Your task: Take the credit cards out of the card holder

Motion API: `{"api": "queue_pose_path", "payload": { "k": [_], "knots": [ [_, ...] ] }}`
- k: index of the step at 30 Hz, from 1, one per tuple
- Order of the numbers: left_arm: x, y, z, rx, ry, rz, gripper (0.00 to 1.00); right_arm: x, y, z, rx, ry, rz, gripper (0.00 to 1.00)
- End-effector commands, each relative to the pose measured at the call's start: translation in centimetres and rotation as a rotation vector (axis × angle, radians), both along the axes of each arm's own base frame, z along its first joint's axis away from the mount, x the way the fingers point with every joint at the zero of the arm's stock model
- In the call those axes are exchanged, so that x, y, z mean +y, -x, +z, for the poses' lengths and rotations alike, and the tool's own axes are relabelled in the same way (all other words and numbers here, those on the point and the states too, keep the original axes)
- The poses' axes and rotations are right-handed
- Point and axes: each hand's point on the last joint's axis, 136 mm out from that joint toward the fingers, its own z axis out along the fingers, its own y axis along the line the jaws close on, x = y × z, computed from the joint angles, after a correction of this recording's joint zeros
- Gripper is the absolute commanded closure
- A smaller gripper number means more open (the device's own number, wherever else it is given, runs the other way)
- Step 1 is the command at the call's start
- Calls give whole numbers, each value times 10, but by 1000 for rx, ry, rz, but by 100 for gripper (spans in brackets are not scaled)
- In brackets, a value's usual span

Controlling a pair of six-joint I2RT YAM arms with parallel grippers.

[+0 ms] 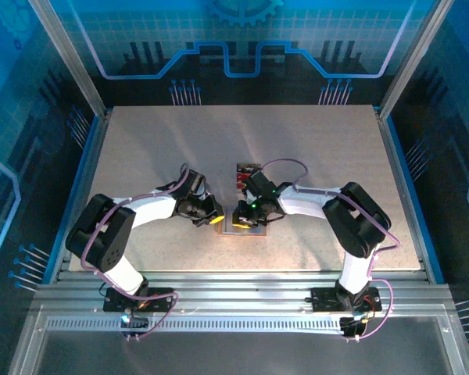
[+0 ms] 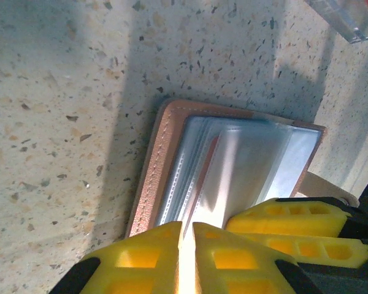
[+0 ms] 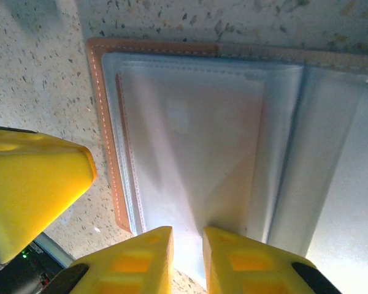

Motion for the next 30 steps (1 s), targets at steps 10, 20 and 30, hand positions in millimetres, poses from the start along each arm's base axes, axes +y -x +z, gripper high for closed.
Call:
{"api": "queue_pose_path", "payload": {
  "k": [10,20,30],
  "knots": [
    [-24,3,-2,32,87,-23,81,-3,5,8,-22,5,2,81],
    [-28,3,-2,27,72,-19,79,-9,4,6,-24,-69,-42,84],
    [-26,2,3,19,59,-13,76,-14,4,0,-7,-202,-109,86]
  ]
}}
